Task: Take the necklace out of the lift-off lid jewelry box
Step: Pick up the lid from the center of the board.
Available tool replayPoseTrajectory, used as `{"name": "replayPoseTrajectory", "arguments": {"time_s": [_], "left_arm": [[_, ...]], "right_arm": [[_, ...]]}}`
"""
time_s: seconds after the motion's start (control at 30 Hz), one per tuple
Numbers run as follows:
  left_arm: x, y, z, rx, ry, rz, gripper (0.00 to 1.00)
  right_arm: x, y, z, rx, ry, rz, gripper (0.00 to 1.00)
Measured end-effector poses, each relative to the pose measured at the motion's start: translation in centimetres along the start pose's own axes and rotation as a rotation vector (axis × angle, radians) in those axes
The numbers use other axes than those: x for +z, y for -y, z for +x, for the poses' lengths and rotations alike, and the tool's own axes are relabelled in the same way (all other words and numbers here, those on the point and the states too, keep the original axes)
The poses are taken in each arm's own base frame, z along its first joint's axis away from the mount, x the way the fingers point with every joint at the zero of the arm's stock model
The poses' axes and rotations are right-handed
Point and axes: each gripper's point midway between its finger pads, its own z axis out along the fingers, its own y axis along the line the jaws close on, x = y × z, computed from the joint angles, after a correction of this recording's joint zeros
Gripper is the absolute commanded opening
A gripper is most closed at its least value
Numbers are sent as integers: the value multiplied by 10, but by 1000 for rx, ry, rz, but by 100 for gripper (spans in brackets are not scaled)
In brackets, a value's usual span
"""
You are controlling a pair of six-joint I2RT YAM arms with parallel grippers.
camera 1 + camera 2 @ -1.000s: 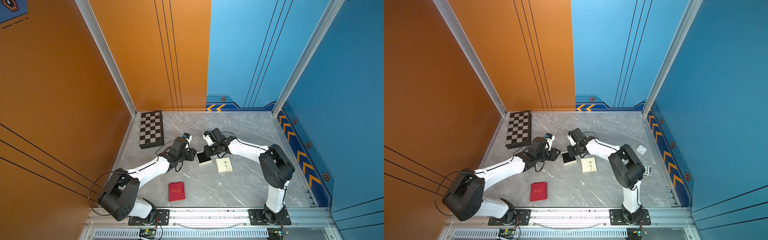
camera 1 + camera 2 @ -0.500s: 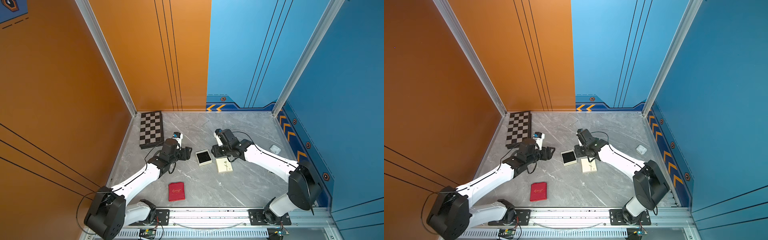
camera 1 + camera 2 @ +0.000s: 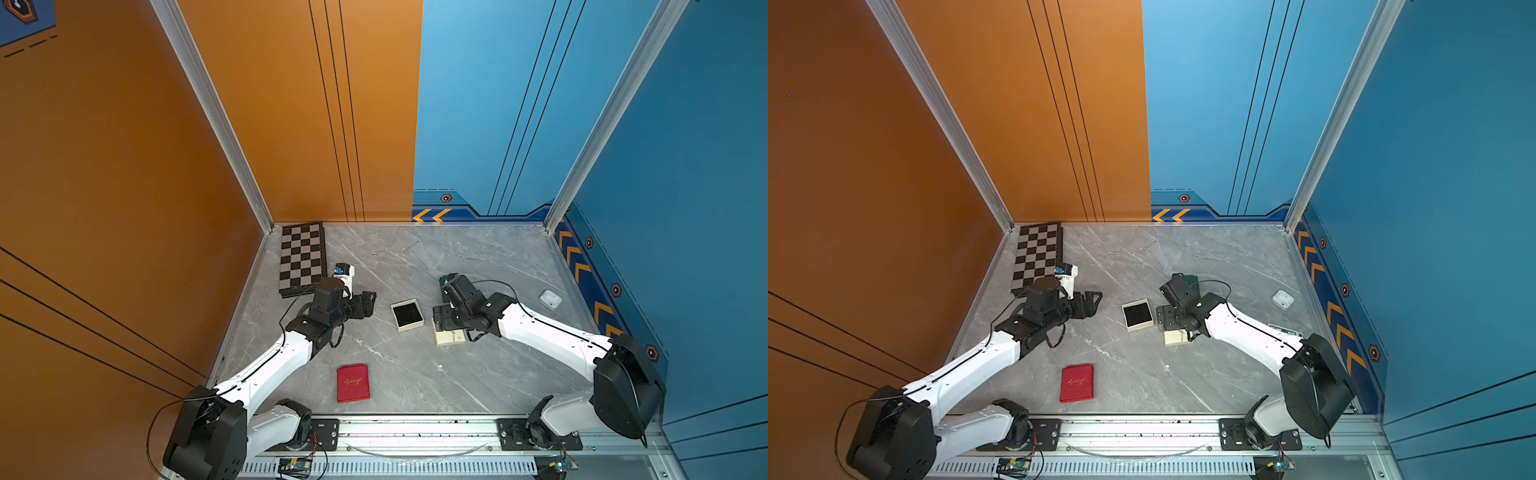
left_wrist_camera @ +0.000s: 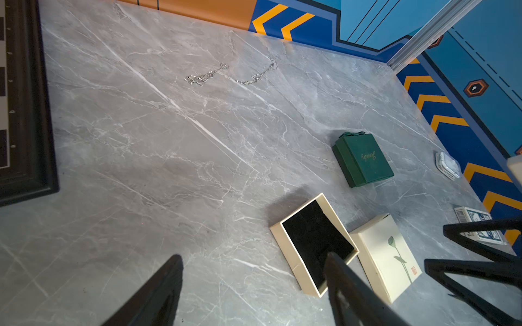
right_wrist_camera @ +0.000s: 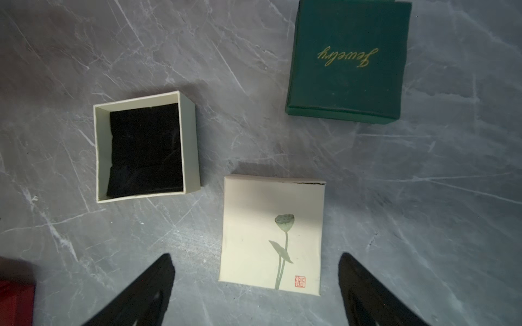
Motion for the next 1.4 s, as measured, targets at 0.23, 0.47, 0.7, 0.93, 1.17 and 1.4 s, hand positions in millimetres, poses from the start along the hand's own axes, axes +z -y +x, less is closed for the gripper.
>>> {"name": "replayPoseTrajectory", "arguments": {"time_s": [0.23,0.47,0.7,0.93,1.17,1.4], "left_arm": [[0,1,0,-3,-4,11,82],[0,2,0,-2,-3,15,83],[0,3,0,-3,-4,19,83],[0,3,0,-5,-4,19,84],[0,4,0,-5,-6,25,85],[0,4,1,-5,-5,26,85]], "right_arm": [[24,0,18,-20,-79,41,100],[40,7,27,-28,-118,88,100],[47,8,29,-30,-135,103,100],[51,12,30,-24,-145,113,100],[52,14,30,-19,-147,116,96],[52,14,30,-20,-150,118,93]]}}
